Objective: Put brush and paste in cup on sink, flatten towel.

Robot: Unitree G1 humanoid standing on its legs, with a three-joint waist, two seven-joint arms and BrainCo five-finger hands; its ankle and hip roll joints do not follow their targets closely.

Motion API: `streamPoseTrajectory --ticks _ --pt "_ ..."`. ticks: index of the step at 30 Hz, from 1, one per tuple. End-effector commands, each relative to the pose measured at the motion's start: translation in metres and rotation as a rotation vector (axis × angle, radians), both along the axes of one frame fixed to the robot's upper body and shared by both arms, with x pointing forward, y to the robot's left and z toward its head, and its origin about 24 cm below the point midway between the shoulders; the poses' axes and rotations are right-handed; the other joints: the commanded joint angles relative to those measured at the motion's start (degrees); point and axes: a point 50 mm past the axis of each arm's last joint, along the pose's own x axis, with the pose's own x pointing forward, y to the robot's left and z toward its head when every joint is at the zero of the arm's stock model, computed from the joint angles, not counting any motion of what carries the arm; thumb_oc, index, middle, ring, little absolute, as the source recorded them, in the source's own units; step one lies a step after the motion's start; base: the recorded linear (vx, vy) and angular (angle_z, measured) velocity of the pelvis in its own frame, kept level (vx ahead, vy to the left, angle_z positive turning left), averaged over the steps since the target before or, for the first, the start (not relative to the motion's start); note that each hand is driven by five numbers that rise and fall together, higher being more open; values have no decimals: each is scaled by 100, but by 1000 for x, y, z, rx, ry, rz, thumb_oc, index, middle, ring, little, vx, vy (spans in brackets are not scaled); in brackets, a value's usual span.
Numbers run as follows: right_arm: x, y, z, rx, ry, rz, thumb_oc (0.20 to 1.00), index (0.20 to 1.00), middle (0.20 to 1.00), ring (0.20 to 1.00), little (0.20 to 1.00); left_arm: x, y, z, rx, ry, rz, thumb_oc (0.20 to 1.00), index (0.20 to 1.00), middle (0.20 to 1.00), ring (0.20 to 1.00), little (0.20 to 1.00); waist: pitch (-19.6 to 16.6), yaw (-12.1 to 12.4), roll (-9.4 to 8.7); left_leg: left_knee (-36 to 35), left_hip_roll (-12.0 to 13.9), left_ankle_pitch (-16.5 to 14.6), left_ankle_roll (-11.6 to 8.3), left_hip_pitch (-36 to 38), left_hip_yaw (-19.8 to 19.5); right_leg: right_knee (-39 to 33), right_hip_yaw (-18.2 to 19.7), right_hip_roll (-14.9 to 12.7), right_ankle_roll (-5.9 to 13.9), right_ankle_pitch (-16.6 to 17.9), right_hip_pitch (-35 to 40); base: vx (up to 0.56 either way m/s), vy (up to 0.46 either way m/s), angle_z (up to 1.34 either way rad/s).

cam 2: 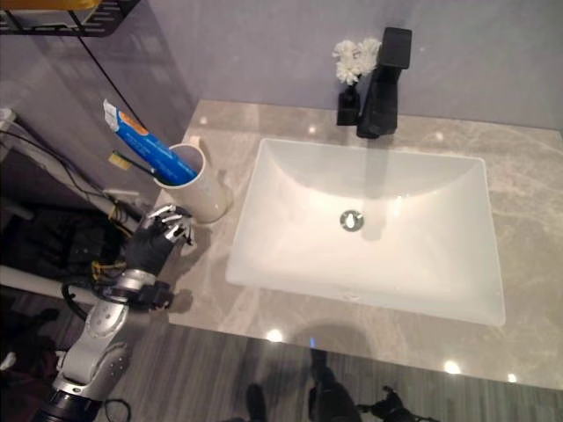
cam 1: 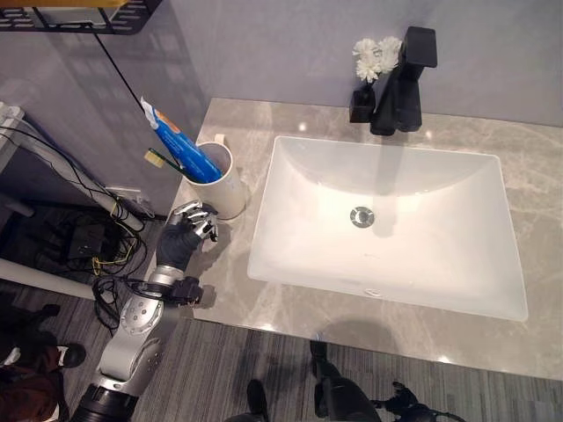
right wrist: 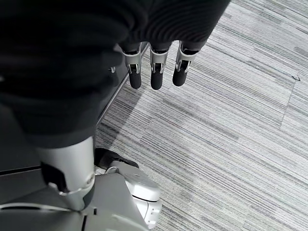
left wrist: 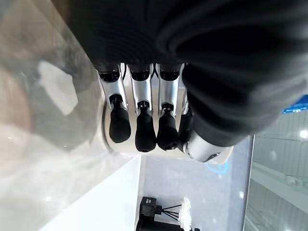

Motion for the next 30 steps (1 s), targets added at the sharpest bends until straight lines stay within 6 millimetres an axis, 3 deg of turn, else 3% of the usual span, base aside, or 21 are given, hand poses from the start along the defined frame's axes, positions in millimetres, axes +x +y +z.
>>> streamPoseTrajectory --ticks 1,16,30 --pt "11 4 2 2 -27 23 1000 1000 1000 1000 1000 7 1 30 -31 -159 21 200 200 200 200 200 273 -65 16 29 17 284 -150 178 6 24 -47 -76 467 -663 627 0 0 0" --pt "15 2 4 -5 -32 20 1000 1000 1000 1000 1000 18 -1 31 -23 -142 24 200 200 200 200 200 421 -93 57 29 28 294 -159 64 13 24 -27 -54 439 -643 492 -5 -5 -2" --pt "24 6 5 10 -50 31 1000 1000 1000 1000 1000 15 -20 27 23 -109 -118 200 200 200 200 200 444 -156 60 29 43 241 -156 64 62 24 29 -8 420 -639 426 -1 -1 -1"
